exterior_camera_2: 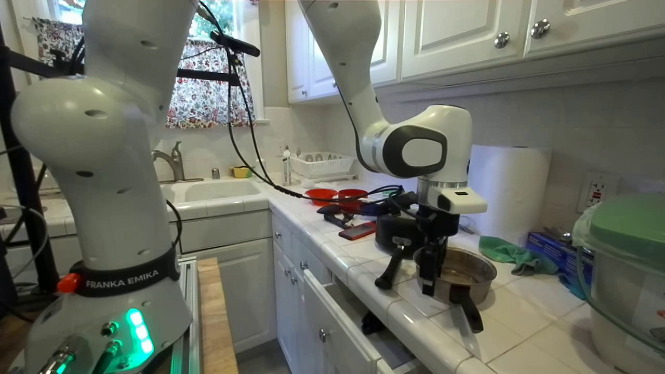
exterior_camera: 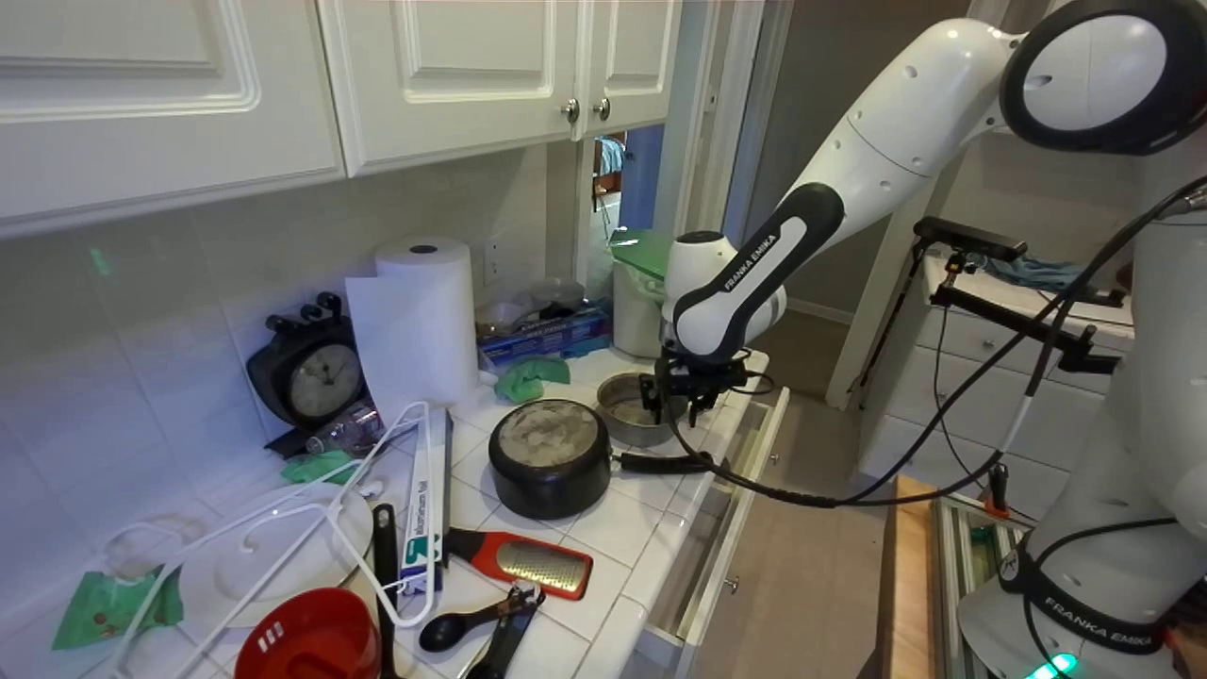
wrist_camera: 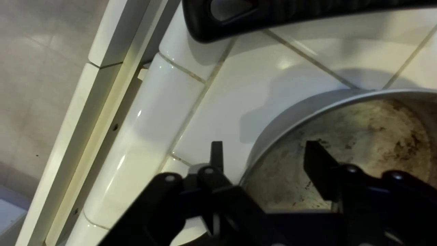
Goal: Pick up the pot and put it on top of the other one that has been put up side down
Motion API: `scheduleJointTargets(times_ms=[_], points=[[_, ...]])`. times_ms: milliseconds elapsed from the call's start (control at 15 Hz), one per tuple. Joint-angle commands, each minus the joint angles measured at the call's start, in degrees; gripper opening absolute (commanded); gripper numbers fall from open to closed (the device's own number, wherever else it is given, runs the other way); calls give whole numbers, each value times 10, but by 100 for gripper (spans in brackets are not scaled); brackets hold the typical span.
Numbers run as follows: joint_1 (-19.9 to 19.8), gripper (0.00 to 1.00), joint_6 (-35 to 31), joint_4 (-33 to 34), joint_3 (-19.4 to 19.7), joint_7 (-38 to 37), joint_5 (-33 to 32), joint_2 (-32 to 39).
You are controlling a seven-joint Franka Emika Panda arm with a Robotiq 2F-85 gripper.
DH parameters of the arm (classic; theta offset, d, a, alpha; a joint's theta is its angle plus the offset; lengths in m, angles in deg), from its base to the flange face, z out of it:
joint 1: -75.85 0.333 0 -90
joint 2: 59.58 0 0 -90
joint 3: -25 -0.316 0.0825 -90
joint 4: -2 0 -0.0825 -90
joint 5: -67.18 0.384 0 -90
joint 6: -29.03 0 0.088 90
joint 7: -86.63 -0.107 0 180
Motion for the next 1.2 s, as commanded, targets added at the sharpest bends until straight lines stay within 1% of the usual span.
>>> scheduleJointTargets(times_ms=[0,200,267,467,600,800,1133], points=[[15,34,-8,18,14,-6,21,21],[16,13,-7,25,19,-12,25,26],[17,8,-7,26,21,-16,26,27],[16,2,-4,33,25,-26,30,29],[18,6,-4,37,28,-36,30,28],[29,5,-5,35,38,-61,20,19],[61,5,-9,16,60,-102,-4,-25]])
